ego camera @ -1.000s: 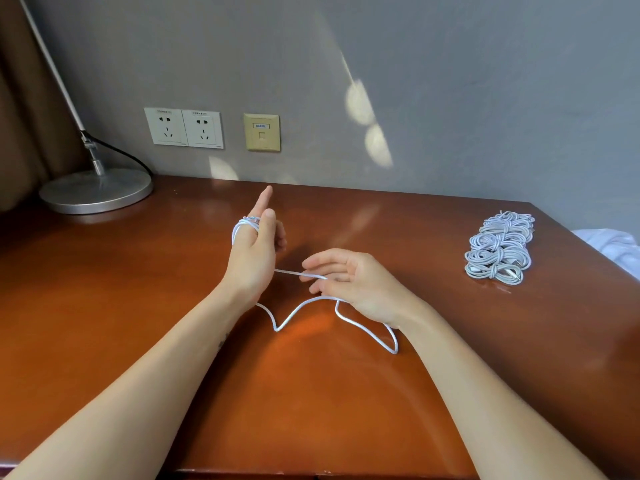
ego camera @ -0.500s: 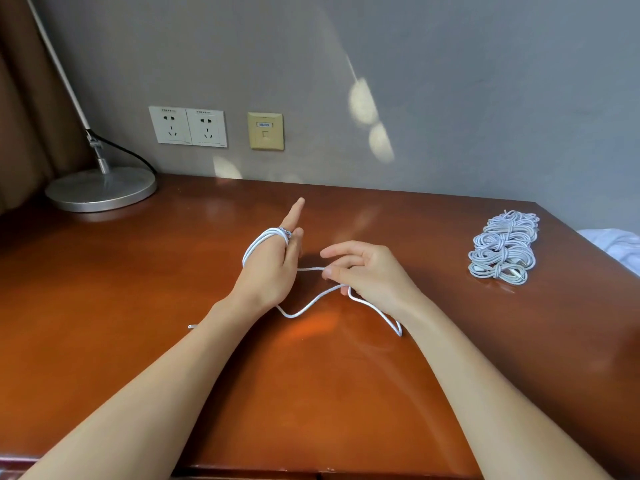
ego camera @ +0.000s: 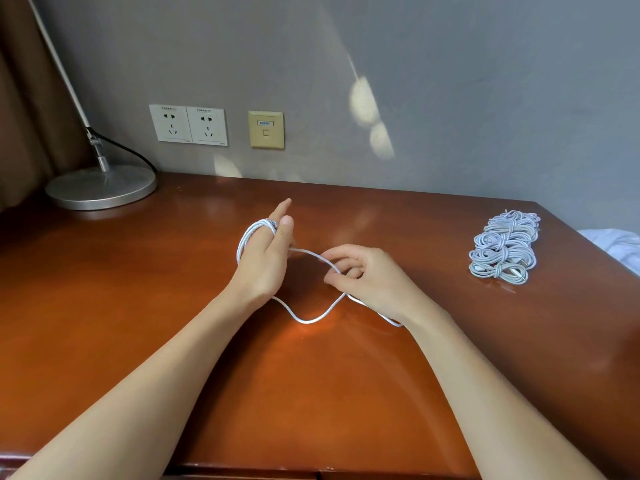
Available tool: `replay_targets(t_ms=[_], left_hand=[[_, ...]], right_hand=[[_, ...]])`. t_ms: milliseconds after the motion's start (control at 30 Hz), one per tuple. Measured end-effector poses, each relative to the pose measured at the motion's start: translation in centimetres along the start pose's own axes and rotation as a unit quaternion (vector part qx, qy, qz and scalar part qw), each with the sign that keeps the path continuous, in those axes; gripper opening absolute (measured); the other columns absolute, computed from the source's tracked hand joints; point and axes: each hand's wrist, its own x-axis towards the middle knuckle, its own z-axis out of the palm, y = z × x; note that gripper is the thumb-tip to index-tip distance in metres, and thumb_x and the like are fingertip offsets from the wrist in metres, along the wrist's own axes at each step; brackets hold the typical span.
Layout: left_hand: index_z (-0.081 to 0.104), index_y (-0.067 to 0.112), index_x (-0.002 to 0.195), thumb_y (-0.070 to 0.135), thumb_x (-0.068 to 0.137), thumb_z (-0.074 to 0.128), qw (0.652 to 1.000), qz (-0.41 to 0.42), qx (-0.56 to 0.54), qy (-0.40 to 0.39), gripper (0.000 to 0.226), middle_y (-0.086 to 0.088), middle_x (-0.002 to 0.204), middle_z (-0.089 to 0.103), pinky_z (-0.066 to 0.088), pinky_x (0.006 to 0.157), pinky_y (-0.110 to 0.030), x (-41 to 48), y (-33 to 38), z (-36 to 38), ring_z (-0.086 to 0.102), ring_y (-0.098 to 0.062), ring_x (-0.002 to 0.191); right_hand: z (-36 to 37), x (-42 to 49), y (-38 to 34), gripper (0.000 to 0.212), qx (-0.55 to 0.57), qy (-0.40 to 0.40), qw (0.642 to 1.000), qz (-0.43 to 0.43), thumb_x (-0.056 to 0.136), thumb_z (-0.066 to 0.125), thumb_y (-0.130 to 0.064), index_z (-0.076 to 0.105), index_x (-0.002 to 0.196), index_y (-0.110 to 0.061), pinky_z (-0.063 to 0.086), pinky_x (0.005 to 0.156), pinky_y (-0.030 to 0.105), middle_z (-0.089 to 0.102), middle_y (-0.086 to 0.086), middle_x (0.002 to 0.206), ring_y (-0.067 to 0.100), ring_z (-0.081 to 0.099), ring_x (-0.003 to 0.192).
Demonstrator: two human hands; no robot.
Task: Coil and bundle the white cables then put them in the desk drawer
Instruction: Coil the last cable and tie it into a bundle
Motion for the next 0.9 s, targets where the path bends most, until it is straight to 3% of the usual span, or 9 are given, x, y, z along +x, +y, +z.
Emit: replay_targets(t_ms=[33,100,200,333,400,500,567,700,900], left_hand=[[0.061,0.014,0.074,0.039,0.113,0.031,1.0,-0.003,-0.023,-0.002,0.055,-0.001,0.126,0.067,0.036,0.103,-0.017,0.0,0.2,0.0,0.046,0.02,0.124],[0.067,0.02,0.116,0.029,0.111,0.041,0.993,-0.028,-0.115,-0.009,0.028,0.005,0.089,0.061,0.045,0.087,-0.01,-0.3,0.7,-0.2,0.059,0.011,0.089],[0.051,0.026,0.141,0.017,0.089,0.055,0.992,-0.022,-0.122,-0.033,0.053,0.002,0.076,0.051,0.045,0.069,-0.011,-0.5,0.9,-0.6,0.054,0.0,0.066],[0.052,0.031,0.13,0.005,0.091,0.057,0.997,-0.009,0.064,-0.046,0.047,0.0,0.074,0.051,0.046,0.063,-0.021,-0.6,0.8,-0.1,0.055,-0.009,0.061],[0.056,0.03,0.123,0.014,0.095,0.06,0.989,0.01,0.143,-0.022,0.032,0.002,0.068,0.051,0.044,0.056,-0.025,-0.5,0.6,0.0,0.054,-0.012,0.057],[0.06,0.03,0.107,0.027,0.096,0.061,0.977,0.025,0.208,0.025,0.011,0.0,0.065,0.06,0.048,0.054,-0.033,-0.2,0.2,-0.4,0.059,-0.015,0.057],[0.06,0.028,0.097,0.03,0.096,0.062,0.977,0.02,0.207,0.041,0.003,0.0,0.065,0.064,0.052,0.056,-0.038,-0.1,0.2,-0.6,0.061,-0.016,0.058],[0.062,0.027,0.082,0.056,0.092,0.065,0.973,0.014,0.221,0.063,0.031,0.004,0.061,0.062,0.049,0.054,-0.033,0.0,0.1,-0.3,0.06,-0.015,0.057],[0.052,0.014,0.064,0.068,0.097,0.045,0.973,-0.008,0.222,0.063,0.063,-0.002,0.054,0.05,0.042,0.056,-0.037,-0.2,-0.7,-0.5,0.05,-0.022,0.053]], right_hand=[[-0.2,-0.1,-0.1,0.028,0.007,-0.013,1.0,0.007,0.095,0.073,-0.026,0.071,0.121,-0.035,0.056,0.078,0.018,0.077,-0.012,0.096,0.001,0.072,0.087],[-0.7,-0.3,-0.4,0.02,0.009,-0.039,0.999,0.005,0.098,0.069,-0.028,0.073,0.118,-0.031,0.052,0.084,0.017,0.079,-0.009,0.087,0.003,0.073,0.09],[-0.8,-0.5,-0.8,0.016,0.03,-0.038,0.999,0.003,0.1,0.065,-0.037,0.076,0.111,-0.032,0.051,0.076,0.014,0.076,-0.006,0.077,0.003,0.072,0.081],[-0.8,-0.3,-0.7,0.015,0.05,0.005,0.999,-0.002,0.101,0.064,-0.038,0.078,0.105,-0.034,0.051,0.074,0.018,0.071,-0.015,0.072,0.0,0.066,0.074],[-0.8,-0.3,-0.5,0.016,0.044,0.011,0.999,-0.015,0.102,0.063,-0.031,0.078,0.105,-0.038,0.055,0.081,0.022,0.075,-0.01,0.087,0.006,0.069,0.089],[-0.5,-0.2,-0.2,0.024,0.023,-0.001,0.999,-0.023,0.101,0.062,-0.023,0.075,0.108,-0.042,0.058,0.082,0.03,0.069,0.009,0.095,0.022,0.064,0.086],[-0.3,-0.1,0.0,0.025,-0.003,-0.003,1.0,-0.022,0.102,0.06,-0.024,0.073,0.113,-0.043,0.058,0.076,0.027,0.068,0.003,0.095,0.02,0.062,0.087],[-0.3,-0.2,0.1,0.022,-0.033,-0.004,0.999,-0.028,0.101,0.062,-0.028,0.072,0.116,-0.041,0.055,0.074,0.014,0.067,-0.018,0.089,0.005,0.064,0.084],[-0.8,-0.1,0.2,0.015,-0.032,0.027,0.998,-0.044,0.097,0.069,-0.037,0.072,0.111,-0.041,0.055,0.075,0.015,0.069,-0.018,0.092,0.003,0.067,0.093]])
